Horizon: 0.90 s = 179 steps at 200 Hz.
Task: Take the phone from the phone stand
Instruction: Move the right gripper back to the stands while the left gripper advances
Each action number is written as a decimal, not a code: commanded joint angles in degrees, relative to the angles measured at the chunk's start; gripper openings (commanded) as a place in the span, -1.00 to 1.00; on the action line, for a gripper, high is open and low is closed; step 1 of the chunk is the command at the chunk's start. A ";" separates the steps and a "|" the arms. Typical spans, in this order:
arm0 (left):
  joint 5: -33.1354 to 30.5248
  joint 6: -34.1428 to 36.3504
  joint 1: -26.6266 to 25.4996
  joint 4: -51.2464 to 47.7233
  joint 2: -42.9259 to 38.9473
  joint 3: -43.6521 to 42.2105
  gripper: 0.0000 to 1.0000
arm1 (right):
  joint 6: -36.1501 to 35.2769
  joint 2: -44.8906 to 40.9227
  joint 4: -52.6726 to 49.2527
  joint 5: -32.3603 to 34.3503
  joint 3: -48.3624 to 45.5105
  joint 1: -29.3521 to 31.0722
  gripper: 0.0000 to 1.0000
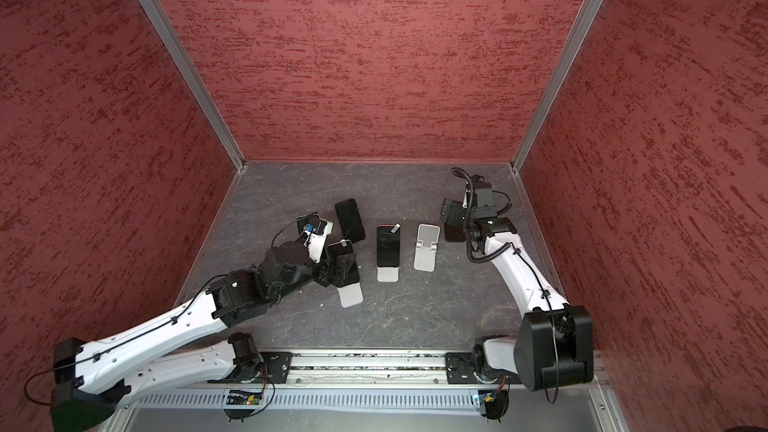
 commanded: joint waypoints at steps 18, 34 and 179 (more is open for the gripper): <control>-0.05 1.74 -0.62 2.83 0.76 1.76 0.99 | 2.15 -2.26 -3.54 3.27 -0.29 6.41 0.97; -0.09 2.26 -0.70 2.92 1.19 2.24 0.99 | 2.88 -1.98 -4.32 5.45 -0.47 9.17 0.97; 0.09 3.33 -0.88 5.42 1.65 1.37 0.99 | 10.62 6.12 3.53 10.84 -4.29 17.04 0.83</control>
